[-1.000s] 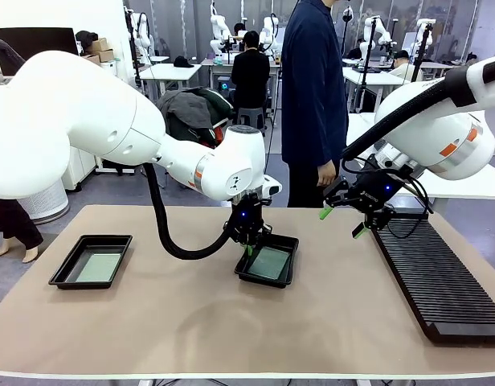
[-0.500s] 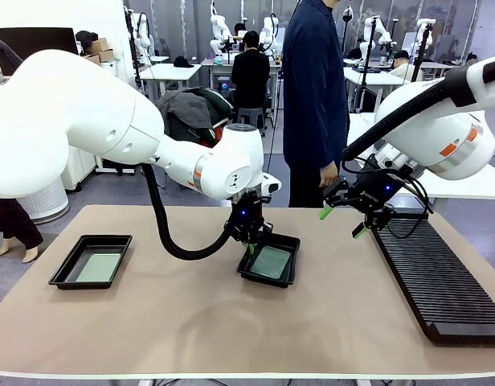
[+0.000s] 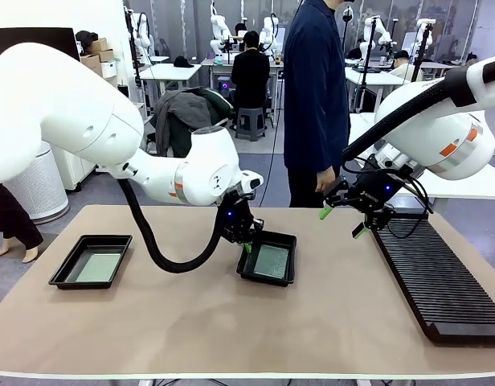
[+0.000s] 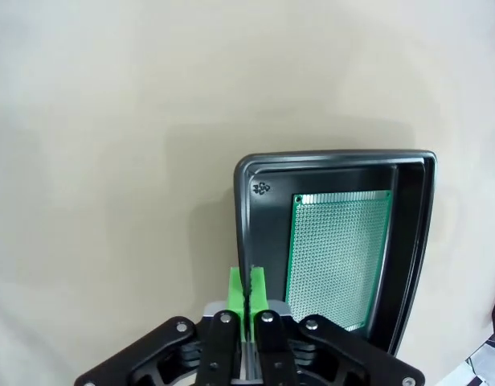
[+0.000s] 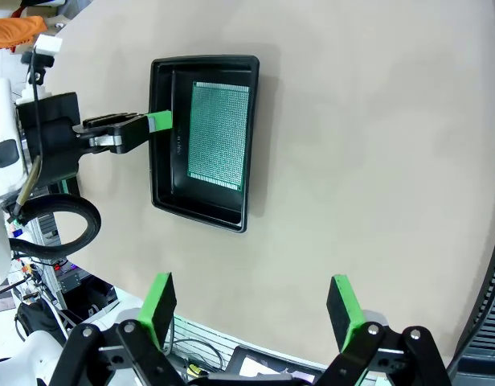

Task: Inspect and transfer BCBs to ESD trays.
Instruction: Pick up the ESD tray and place it on the left side of the table.

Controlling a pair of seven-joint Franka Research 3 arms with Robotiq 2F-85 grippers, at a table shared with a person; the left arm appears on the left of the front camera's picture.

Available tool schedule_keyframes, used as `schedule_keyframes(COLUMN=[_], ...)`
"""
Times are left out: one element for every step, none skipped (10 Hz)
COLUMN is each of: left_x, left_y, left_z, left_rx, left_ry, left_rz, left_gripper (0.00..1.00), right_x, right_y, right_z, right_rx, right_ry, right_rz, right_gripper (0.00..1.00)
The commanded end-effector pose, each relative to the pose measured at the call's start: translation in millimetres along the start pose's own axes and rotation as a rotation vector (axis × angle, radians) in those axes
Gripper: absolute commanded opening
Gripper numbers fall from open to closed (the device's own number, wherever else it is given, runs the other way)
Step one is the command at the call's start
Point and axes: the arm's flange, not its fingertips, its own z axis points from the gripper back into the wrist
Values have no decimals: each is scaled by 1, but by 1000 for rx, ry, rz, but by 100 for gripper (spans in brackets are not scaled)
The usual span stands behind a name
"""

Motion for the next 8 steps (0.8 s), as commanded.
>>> schedule_keyframes(left_x=[-23,-29,-36,-41,-46,-49,-52,-55], left_y=[22,29,36,43,50,55,60,66], left_z=[5,8,12,17,22,27,33,40], left_rx=[-88,-122,-141,-161,-192,-208,-214,-222], left_ry=[-32,-45,-59,-77,-94,-99,-103,-107], left_rz=[2,11,23,32,35,35,43,45], left_gripper=[3,3,3,3,3,3,3,3], right_x=[3,3,3,3,3,3,3,3], right_y=[1,1,1,1,1,1,1,1], right_z=[-1,-1,-1,-1,-1,-1,-1,-1], right_rx=[-19,-19,-19,-19,-19,-19,-19,-19], right_ry=[0,0,0,0,0,0,0,0], right_rz=[-13,-13,-13,-13,-13,-13,-13,-13], right_gripper=[100,100,100,100,100,100,100,100])
